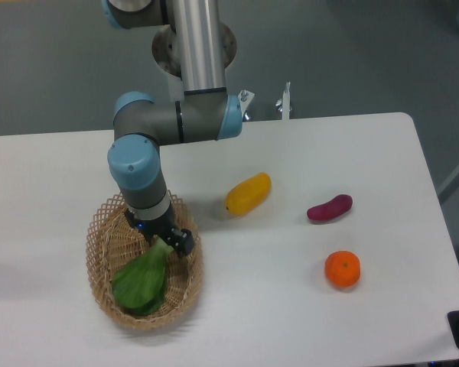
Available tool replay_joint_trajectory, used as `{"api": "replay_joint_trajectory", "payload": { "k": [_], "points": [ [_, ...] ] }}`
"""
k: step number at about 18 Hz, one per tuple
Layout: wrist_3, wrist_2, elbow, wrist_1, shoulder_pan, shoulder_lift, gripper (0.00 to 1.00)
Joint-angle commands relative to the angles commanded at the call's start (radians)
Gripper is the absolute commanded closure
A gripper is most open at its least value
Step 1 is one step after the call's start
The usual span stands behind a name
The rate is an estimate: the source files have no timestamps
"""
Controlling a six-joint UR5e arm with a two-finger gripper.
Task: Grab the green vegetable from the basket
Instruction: 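Lower the gripper onto the bok choy stem and close on it, then lift the bok choy out of the basket and carry it away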
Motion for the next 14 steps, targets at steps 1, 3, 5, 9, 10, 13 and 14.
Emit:
{"api": "replay_joint_trajectory", "payload": {
  "k": [1,3,5,9,10,13,14],
  "points": [
    [0.0,0.0,0.002,0.0,0.0,0.0,0.5],
    [0.003,0.0,0.003,0.0,0.0,0.0,0.64],
    [0.005,-0.002,0.005,0.0,0.002,0.005,0.65],
    [0.012,-0.002,0.011,0.0,0.002,0.015,0.66],
    [0.031,0.0,0.018,-0.002,0.002,0.024,0.66],
    [0.087,-0.011,0.029,-0.015,0.018,0.075,0.66],
    [0.094,-0.012,0.037,-0.023,0.032,0.09,0.66]
  ]
}}
